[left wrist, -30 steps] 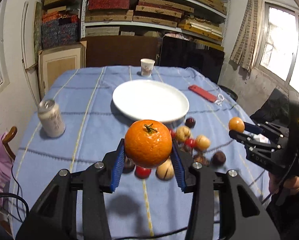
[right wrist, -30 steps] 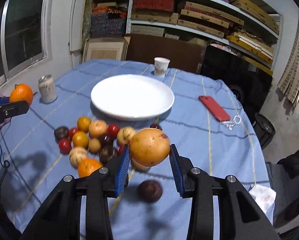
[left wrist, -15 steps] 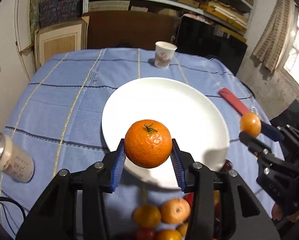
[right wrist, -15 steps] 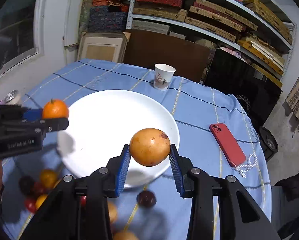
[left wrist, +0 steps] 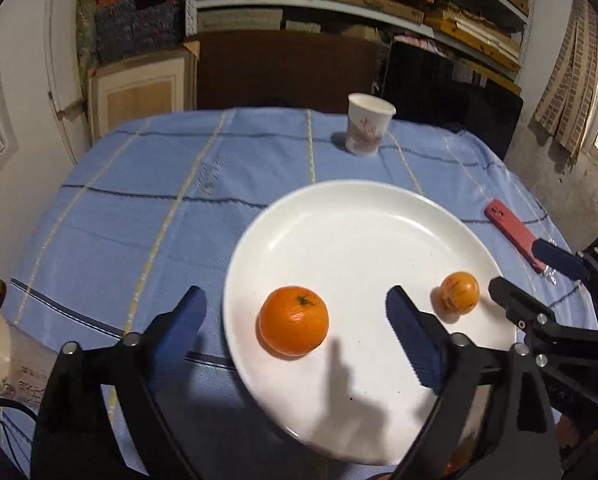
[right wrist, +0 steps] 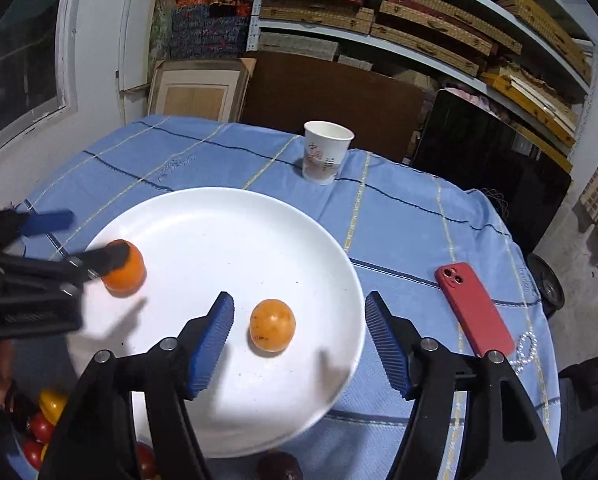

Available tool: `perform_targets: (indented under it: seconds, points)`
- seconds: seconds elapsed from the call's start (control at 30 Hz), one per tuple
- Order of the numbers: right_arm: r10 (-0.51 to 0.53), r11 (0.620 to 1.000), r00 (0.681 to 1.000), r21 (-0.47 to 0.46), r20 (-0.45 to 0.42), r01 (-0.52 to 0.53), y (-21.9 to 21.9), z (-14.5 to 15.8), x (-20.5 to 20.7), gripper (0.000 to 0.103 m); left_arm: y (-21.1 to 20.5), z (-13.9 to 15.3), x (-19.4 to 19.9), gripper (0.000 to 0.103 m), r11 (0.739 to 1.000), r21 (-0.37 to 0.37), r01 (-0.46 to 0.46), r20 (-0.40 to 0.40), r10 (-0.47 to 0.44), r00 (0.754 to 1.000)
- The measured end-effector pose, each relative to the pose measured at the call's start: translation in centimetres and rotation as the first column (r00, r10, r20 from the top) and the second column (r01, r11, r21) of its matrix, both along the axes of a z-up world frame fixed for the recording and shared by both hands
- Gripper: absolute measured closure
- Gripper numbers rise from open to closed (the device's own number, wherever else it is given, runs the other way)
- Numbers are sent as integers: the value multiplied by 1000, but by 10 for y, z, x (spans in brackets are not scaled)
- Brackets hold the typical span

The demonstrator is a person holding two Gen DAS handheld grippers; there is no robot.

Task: Organize fruits
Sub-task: 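Carry both fruits over the white plate and open both tools to release, then grasp a dark brown round fruit with the right tool while the left tool grasps another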

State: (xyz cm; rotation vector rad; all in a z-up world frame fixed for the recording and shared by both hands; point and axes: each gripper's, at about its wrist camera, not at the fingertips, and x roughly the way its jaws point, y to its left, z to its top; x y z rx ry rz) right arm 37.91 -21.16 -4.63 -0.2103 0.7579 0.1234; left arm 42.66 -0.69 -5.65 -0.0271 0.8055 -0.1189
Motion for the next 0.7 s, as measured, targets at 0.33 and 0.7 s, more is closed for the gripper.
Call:
perform_targets:
  seconds: [0.33,0.7]
  points:
    - [5,996,1000,89,-24,-3,-25,16,-130,33,27,28,-121,9,991,-85,107,21,-106,994]
    - [-20,994,991,101,-134,33,-30,-37,-233,33,38,7,-259,7,985,-13,170,7,-170,985]
